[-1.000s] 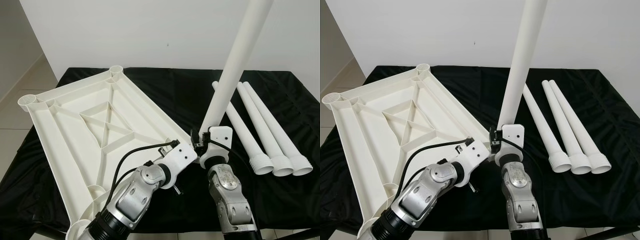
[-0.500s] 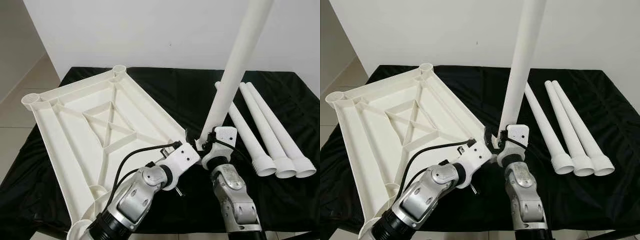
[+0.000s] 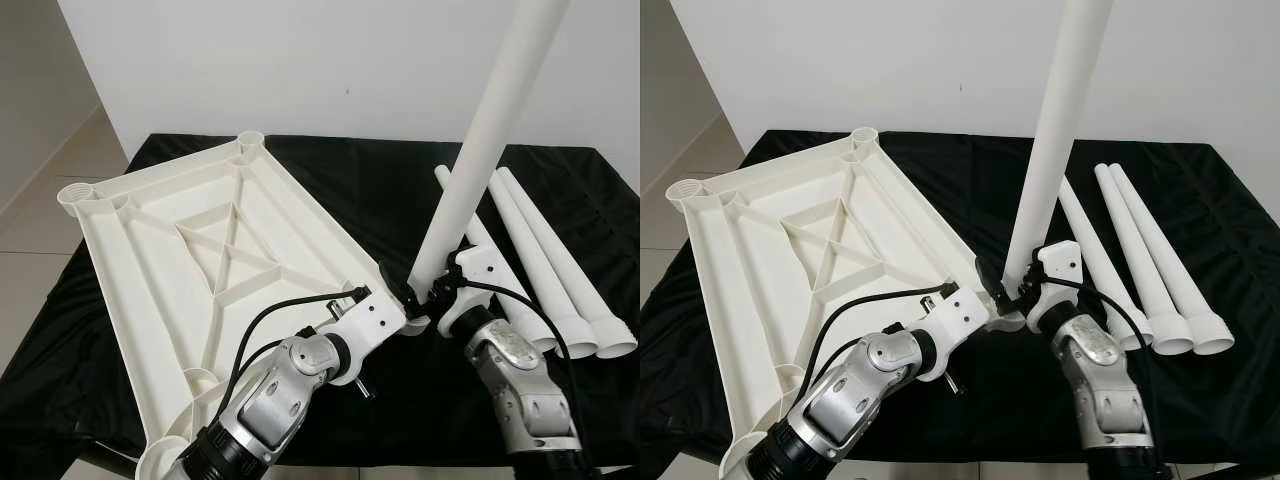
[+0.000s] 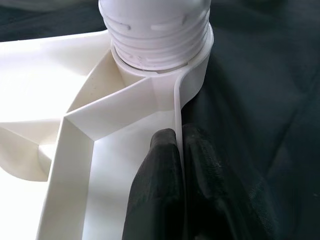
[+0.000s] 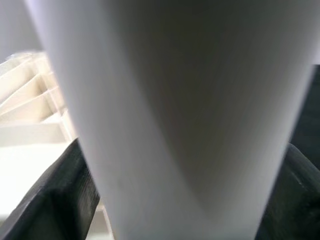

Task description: Building children table

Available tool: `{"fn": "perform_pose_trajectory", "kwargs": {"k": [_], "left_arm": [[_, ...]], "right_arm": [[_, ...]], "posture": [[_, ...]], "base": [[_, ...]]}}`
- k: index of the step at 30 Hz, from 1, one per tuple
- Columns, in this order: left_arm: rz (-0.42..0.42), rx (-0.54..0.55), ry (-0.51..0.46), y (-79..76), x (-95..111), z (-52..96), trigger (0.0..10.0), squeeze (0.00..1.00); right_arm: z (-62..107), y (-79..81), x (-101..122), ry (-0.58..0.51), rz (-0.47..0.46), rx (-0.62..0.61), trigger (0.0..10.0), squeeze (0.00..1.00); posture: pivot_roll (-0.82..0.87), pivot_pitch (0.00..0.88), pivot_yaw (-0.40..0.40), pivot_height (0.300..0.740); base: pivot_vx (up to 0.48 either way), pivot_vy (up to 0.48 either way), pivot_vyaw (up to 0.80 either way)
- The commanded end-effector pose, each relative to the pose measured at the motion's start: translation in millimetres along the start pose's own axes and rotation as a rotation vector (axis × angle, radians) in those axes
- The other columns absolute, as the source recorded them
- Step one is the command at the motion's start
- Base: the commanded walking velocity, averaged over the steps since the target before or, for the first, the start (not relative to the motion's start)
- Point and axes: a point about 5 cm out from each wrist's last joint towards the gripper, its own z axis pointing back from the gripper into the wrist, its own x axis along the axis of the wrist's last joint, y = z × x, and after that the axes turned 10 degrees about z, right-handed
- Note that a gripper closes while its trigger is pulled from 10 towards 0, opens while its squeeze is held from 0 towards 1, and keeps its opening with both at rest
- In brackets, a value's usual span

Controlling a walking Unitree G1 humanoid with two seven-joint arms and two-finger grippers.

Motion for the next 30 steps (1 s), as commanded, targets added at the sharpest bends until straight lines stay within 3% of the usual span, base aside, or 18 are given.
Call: {"fn": "perform_pose_trajectory", "kwargs": {"k": [1, 4, 7, 17, 18, 19, 21, 22, 23, 30], "left_arm": [[0.018, -0.077, -0.003, -12.0, -4.3, -4.3, 10.0, 0.0], [0.017, -0.078, -0.004, -12.0, -4.1, -4.5, 10.0, 0.0], [0.015, -0.078, -0.005, -11.8, -3.8, -5.1, 10.0, 0.0], [0.01, -0.076, -0.005, -10.9, -3.1, -5.6, 10.0, 0.0], [0.01, -0.075, -0.005, -10.7, -3.0, -5.6, 10.0, 0.0], [0.01, -0.075, -0.005, -10.7, -3.0, -5.6, 10.0, 0.0], [0.009, -0.074, -0.005, -9.8, -2.8, -5.5, 10.0, 0.0], [0.009, -0.074, -0.005, -9.8, -2.8, -5.5, 10.0, 0.0], [0.008, -0.073, -0.005, -9.7, -2.7, -5.5, 10.0, 0.0], [0.006, -0.071, -0.006, -8.6, -2.4, -5.4, 10.0, 0.0]], "right_arm": [[2.0, -7.5, -1.5, -0.006, 0.002, 0.055, 10.0, 0.0], [3.4, -12.4, -2.4, -0.002, 0.004, 0.077, 10.0, 0.0], [5.8, -19.4, -9.1, 0.038, 0.011, 0.176, 10.0, 0.0], [8.6, -26.3, -11.5, 0.077, 0.041, 0.326, 10.0, 0.0], [8.5, -28.2, -10.8, 0.076, 0.045, 0.333, 5.0, 0.0], [8.5, -28.2, -10.8, 0.076, 0.045, 0.333, 5.0, 0.0], [7.2, -32.4, -9.0, 0.059, 0.054, 0.343, 0.7, 0.0], [7.2, -32.4, -9.0, 0.059, 0.054, 0.343, 0.7, 0.0], [6.8, -32.6, -8.5, 0.054, 0.052, 0.342, 0.0, 0.0], [6.9, -31.6, -8.7, 0.027, 0.043, 0.342, 0.0, 0.0]], "posture": [[-0.12, 0.047, 0.008, 0.74], [-0.12, 0.047, 0.008, 0.74], [-0.13, 0.043, 0.01, 0.74], [-0.12, 0.042, 0.013, 0.74], [-0.12, 0.042, 0.013, 0.74], [-0.12, 0.042, 0.013, 0.74], [-0.12, 0.042, 0.016, 0.74], [-0.12, 0.042, 0.016, 0.74], [-0.12, 0.042, 0.016, 0.74], [-0.12, 0.046, 0.016, 0.74]], "base": [[0.0, 0.0, 0.0], [0.0, 0.0, 0.0], [0.0, 0.0, 0.0], [0.0, 0.0, 0.0], [0.0, 0.0, 0.0], [0.0, 0.0, 0.0], [0.0, 0.0, 0.0], [0.0, 0.0, 0.0], [0.0, 0.0, 0.0], [0.0, 0.0, 0.0]]}}
